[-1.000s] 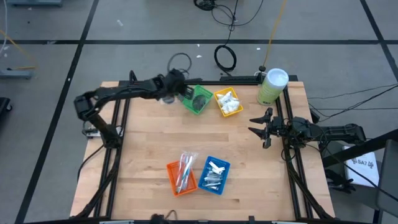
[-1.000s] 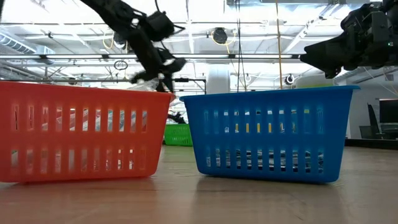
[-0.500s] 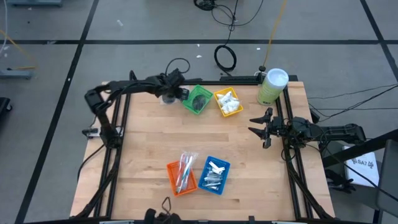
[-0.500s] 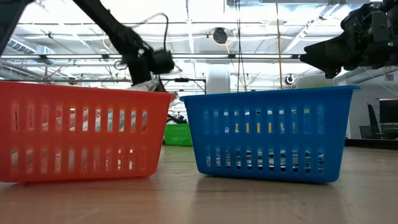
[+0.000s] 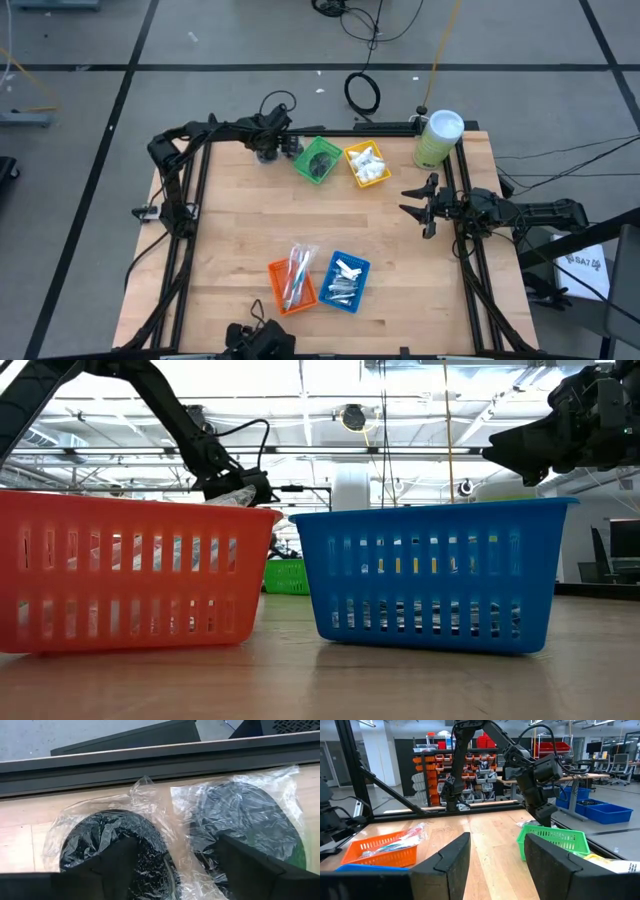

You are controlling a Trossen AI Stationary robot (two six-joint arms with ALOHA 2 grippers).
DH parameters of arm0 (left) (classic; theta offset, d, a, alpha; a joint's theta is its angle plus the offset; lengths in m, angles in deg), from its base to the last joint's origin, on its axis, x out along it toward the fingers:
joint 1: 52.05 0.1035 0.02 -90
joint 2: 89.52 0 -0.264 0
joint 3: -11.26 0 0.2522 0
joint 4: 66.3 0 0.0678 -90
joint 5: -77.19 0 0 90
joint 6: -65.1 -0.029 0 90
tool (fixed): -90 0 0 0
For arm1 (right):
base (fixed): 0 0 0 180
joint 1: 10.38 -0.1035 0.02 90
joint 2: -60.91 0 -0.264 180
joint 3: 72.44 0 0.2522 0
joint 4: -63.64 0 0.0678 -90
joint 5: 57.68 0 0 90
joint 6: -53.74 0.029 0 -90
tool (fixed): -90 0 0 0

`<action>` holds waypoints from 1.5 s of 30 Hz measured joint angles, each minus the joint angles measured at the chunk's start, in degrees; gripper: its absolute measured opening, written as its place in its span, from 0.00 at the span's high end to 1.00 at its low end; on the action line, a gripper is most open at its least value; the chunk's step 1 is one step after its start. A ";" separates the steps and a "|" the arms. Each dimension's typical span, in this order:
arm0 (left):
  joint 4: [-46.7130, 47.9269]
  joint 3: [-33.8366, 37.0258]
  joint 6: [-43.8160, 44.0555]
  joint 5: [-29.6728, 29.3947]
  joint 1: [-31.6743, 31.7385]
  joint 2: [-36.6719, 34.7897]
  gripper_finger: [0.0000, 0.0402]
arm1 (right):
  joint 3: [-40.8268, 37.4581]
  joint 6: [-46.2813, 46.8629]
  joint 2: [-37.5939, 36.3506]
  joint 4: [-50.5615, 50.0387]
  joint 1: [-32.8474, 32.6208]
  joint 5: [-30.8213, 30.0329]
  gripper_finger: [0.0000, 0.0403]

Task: Pick & Place Travel size toiletries
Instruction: Put the black hairbrush into the green bin

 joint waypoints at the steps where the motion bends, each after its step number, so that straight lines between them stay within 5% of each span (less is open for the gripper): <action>1: -0.04 0.00 -0.12 0.02 0.18 0.00 0.30 | -0.01 0.00 0.00 0.00 0.01 0.00 0.57; 13: 1.60 0.00 -3.13 -0.39 0.29 -2.44 0.26 | 0.00 0.00 -0.02 0.00 -0.01 0.00 0.57; 21: 2.87 0.00 -3.87 -7.17 0.69 -5.33 0.29 | -0.02 0.00 -0.02 0.00 0.01 0.00 0.56; 40: 3.81 0.00 -0.32 -9.49 1.33 0.14 0.30 | 0.00 0.00 0.00 -0.02 0.01 0.00 0.57; 45: 4.24 0.00 -0.24 -9.65 1.54 0.13 0.37 | 0.00 0.00 -0.02 -0.02 0.01 0.00 0.56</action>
